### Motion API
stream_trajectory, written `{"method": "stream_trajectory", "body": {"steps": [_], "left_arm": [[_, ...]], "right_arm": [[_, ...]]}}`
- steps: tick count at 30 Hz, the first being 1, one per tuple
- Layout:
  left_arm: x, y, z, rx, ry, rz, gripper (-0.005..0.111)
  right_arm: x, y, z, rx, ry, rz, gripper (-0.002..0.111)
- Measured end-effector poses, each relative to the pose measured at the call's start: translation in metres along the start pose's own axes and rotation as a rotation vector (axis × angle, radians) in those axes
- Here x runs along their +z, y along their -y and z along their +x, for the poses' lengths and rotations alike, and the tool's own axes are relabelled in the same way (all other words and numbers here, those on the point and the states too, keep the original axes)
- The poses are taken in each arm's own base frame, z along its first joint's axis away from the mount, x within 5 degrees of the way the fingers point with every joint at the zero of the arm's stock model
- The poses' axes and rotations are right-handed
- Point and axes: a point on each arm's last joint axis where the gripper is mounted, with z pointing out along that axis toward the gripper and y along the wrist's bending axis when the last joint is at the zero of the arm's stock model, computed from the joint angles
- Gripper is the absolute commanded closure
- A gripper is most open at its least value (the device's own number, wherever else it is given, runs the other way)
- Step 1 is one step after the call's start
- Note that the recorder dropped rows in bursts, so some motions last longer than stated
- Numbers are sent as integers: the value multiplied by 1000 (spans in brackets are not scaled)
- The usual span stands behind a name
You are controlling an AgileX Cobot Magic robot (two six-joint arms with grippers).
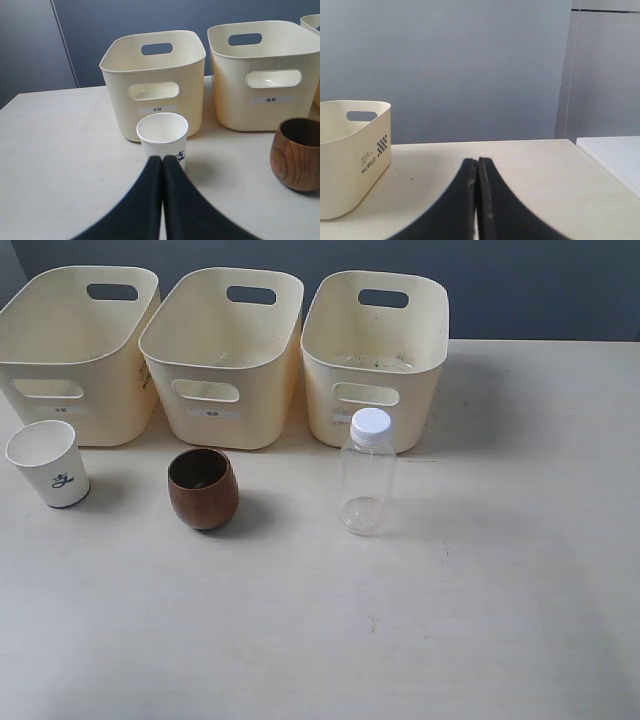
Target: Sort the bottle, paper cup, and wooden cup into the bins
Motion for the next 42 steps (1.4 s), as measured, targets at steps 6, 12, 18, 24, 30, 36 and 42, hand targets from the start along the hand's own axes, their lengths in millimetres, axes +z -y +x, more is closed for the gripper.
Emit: {"method": "stream_trajectory", "body": {"steps": [6,12,18,24,30,36,42], "left_arm": [[0,0,0,0,0,0,107],[0,0,0,0,0,0,107],[0,0,0,0,0,0,107],[0,0,0,0,0,0,107],[0,0,0,0,0,0,107],[0,0,0,0,0,0,107],[0,0,0,0,0,0,107]], "right_arm": [[0,0,0,0,0,0,109],[0,0,0,0,0,0,109],[0,0,0,0,0,0,109],[0,0,0,0,0,0,109],[0,0,-2,39,23,-5,109],[0,0,-8,257,85,-15,109],[0,0,-8,394,91,-18,109]]}}
